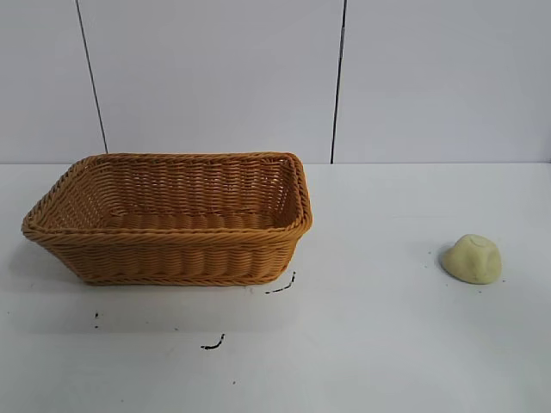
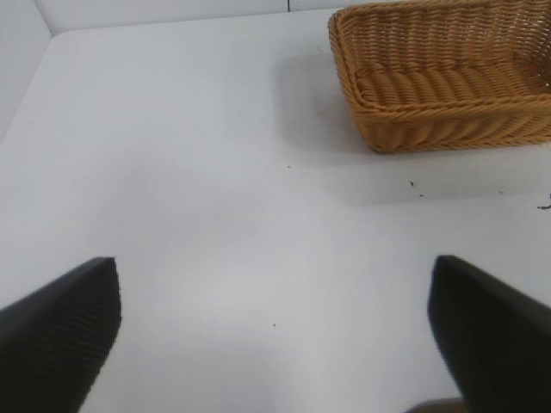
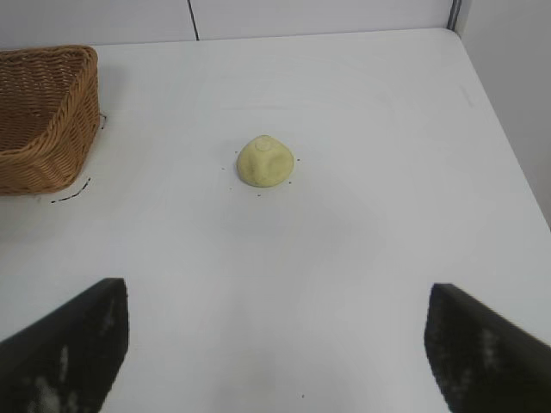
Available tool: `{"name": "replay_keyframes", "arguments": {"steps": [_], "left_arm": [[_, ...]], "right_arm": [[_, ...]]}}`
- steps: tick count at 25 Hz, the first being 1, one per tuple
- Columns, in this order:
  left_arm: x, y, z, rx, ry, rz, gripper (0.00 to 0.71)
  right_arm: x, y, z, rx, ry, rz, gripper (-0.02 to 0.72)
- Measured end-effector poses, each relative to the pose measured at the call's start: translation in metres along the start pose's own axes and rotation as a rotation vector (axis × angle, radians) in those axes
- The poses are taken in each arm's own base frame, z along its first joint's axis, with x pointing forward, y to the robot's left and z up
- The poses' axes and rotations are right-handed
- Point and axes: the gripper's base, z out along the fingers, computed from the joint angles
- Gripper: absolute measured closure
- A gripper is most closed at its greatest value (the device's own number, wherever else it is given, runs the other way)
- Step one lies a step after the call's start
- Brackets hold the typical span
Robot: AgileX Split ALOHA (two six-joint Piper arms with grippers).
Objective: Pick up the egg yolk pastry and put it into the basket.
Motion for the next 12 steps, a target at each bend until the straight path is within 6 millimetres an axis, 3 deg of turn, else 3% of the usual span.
{"name": "replay_keyframes", "arguments": {"steps": [12], "left_arm": [[0.0, 0.0, 0.0, 0.0, 0.0, 0.0, 0.014]], "right_arm": [[-0.0002, 0.0, 0.0005, 0.0, 0.003, 0.0, 0.029]]}}
